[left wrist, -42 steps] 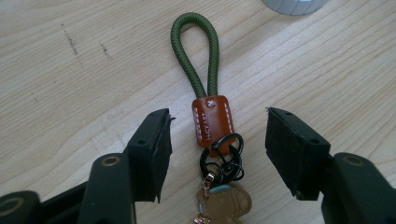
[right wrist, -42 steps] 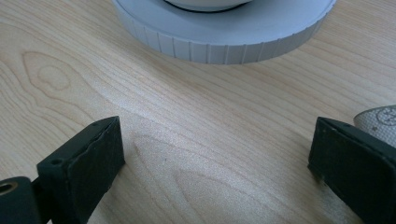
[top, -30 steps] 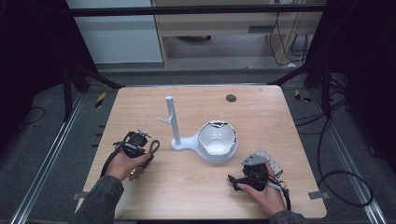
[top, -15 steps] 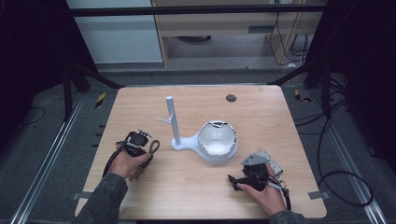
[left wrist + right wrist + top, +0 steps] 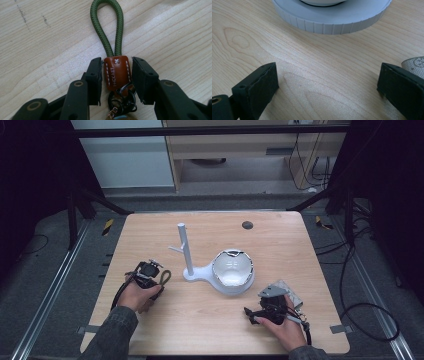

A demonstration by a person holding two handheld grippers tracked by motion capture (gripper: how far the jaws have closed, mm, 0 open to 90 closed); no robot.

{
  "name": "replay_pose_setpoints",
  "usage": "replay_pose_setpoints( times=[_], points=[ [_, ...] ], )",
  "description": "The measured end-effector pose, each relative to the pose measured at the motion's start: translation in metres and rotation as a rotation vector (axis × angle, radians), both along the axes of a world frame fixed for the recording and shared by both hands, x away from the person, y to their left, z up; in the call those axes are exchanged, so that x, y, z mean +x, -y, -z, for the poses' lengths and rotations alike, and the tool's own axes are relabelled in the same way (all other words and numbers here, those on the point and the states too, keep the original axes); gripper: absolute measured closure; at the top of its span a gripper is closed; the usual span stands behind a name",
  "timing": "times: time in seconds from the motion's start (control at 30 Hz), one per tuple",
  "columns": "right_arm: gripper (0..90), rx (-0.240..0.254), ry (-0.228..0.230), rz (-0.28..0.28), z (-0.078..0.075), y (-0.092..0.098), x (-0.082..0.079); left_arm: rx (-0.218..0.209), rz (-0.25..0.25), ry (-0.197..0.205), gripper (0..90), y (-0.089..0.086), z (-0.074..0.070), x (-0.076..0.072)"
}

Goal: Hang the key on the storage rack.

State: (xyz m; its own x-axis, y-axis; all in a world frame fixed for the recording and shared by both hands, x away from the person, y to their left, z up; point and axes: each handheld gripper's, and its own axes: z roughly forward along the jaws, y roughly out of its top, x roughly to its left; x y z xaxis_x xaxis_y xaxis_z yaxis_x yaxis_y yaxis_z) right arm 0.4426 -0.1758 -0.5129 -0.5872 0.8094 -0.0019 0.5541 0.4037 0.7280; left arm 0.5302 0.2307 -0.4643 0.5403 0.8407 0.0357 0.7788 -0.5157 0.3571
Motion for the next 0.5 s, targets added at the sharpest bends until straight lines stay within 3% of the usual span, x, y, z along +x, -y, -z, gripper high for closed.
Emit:
replay_pose_setpoints(
  times=[0.5],
  points=[
    [3.4,-0.001,0.001,-0.004,0.0,0.0,-0.0005,0.018,0.019,0.013,65.4,0.0048,0.0021,-0.0006]
  ],
)
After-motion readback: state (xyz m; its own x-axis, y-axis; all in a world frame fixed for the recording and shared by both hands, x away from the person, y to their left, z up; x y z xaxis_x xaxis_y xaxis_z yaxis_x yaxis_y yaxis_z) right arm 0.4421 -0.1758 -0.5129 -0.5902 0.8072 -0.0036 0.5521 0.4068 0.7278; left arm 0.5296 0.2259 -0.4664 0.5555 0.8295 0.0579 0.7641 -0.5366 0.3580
